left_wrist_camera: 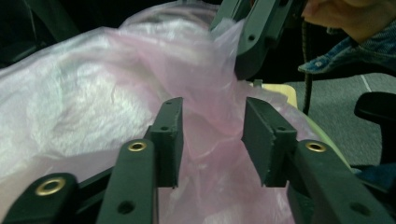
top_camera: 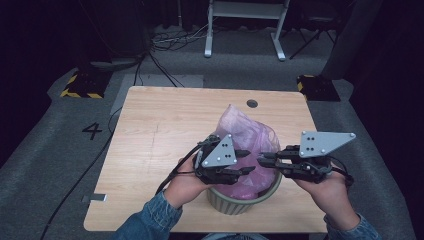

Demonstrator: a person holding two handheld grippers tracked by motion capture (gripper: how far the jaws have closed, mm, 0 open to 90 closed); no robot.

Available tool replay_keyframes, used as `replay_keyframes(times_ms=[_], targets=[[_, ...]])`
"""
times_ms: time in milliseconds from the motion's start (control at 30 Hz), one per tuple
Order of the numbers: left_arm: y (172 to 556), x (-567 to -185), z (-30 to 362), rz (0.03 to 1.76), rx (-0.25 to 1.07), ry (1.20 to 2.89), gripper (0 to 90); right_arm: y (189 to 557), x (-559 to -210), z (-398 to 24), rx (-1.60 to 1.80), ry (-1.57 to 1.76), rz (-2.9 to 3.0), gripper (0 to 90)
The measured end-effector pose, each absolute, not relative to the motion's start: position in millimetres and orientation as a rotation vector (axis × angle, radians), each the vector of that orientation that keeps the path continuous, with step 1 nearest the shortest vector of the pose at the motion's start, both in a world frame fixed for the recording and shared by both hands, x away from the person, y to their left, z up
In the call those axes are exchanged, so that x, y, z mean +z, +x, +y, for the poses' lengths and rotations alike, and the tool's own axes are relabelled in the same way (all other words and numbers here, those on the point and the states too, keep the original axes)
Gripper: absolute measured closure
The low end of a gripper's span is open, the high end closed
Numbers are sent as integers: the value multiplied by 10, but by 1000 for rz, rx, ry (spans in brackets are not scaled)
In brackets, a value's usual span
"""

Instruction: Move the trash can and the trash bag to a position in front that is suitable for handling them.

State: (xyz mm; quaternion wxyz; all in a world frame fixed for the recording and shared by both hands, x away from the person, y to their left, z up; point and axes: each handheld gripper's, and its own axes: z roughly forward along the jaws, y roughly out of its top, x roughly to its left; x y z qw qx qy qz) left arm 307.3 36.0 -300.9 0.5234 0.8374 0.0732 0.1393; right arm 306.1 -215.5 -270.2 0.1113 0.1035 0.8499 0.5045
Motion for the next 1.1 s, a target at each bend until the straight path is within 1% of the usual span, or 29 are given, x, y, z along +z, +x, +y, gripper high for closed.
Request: replay_keyframes(times_ms=[67, 233, 300, 367, 400, 567, 667, 733, 800, 933, 1100], targets=[[3079, -2995, 356, 178, 335, 1993, 544, 3066, -2708, -2162, 1484, 310, 2497, 831], [3062, -3003, 306, 176, 369, 2020, 812, 3040, -2706, -2150, 1500, 301, 2500, 795], [3049, -3005, 311, 169, 391, 2015, 867, 3039, -2701, -2157, 1501, 303, 2501, 742], [3037, -3005, 321, 166, 405, 2012, 892, 3043, -2688, -2185, 1511, 314, 2495, 665], [3035, -3004, 327, 164, 409, 2015, 892, 3046, -2678, -2205, 1525, 317, 2485, 648], [3039, -3002, 326, 161, 406, 2017, 890, 3065, -2581, -2295, 1576, 322, 2445, 621], [3046, -2996, 313, 167, 404, 2014, 874, 3093, -2561, -2252, 1567, 301, 2468, 639], [3049, -2994, 311, 170, 407, 2008, 866, 3121, -2585, -2192, 1550, 287, 2508, 669], [3046, -2989, 323, 168, 414, 2006, 867, 3138, -2611, -2140, 1526, 268, 2543, 777], [3028, -2976, 380, 158, 433, 1989, 884, 3155, -2611, -2152, 1551, 271, 2544, 864], [3005, -2963, 404, 142, 440, 1981, 897, 3183, -2586, -2222, 1583, 312, 2522, 899]])
